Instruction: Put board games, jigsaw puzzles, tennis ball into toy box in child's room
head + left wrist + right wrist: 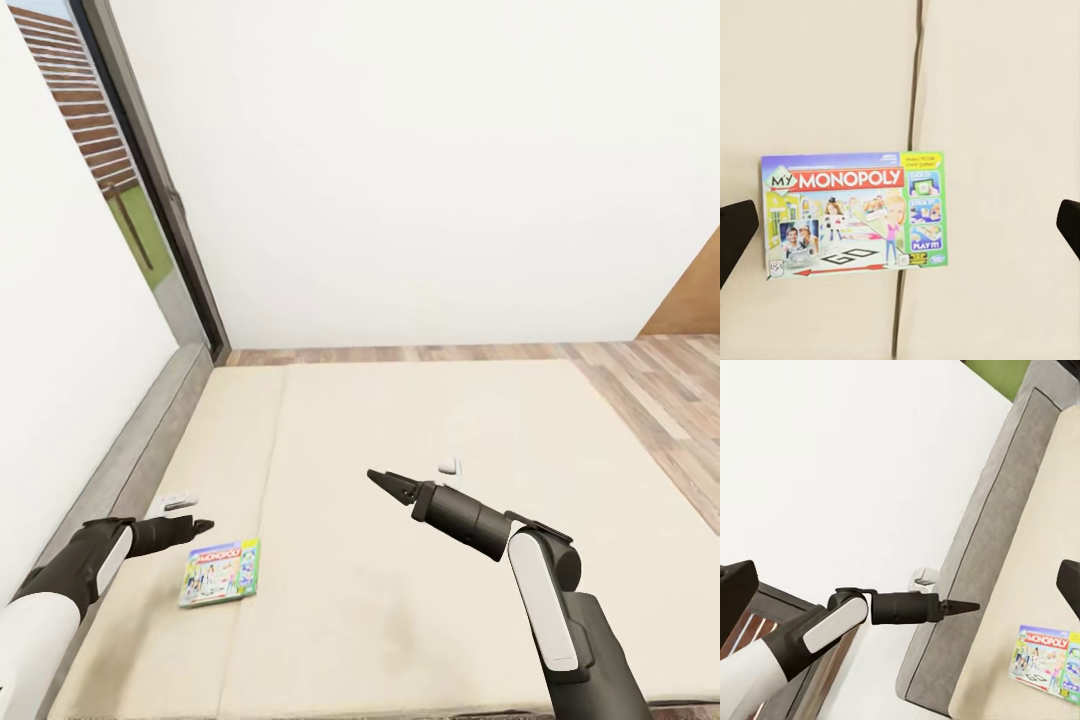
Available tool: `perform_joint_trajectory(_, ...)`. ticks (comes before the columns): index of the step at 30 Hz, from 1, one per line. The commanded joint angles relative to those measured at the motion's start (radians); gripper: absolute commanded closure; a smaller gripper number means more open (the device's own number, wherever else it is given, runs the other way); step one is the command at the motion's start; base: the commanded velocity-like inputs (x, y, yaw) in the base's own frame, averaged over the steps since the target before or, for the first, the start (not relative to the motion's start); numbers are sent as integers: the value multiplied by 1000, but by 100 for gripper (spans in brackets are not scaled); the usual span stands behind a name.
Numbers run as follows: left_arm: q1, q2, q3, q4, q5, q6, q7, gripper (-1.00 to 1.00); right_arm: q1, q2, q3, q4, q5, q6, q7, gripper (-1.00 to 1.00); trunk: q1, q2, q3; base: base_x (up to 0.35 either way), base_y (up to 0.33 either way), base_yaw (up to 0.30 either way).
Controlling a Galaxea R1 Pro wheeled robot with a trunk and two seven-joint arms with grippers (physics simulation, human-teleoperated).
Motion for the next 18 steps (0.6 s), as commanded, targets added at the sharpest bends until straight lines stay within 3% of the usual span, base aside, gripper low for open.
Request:
perform_joint_trajectory(1, -1, 0, 3, -1, 6, 9, -2, -100, -1, 1, -2, 0, 0, 6, 4, -100, 0, -2, -3, 0, 0, 0)
perform_joint_trajectory(18, -1, 2, 3, -2, 7, 7, -11, -100, -1, 2, -2, 0, 1, 6, 2, -100, 0, -2, -32, 0, 0, 0)
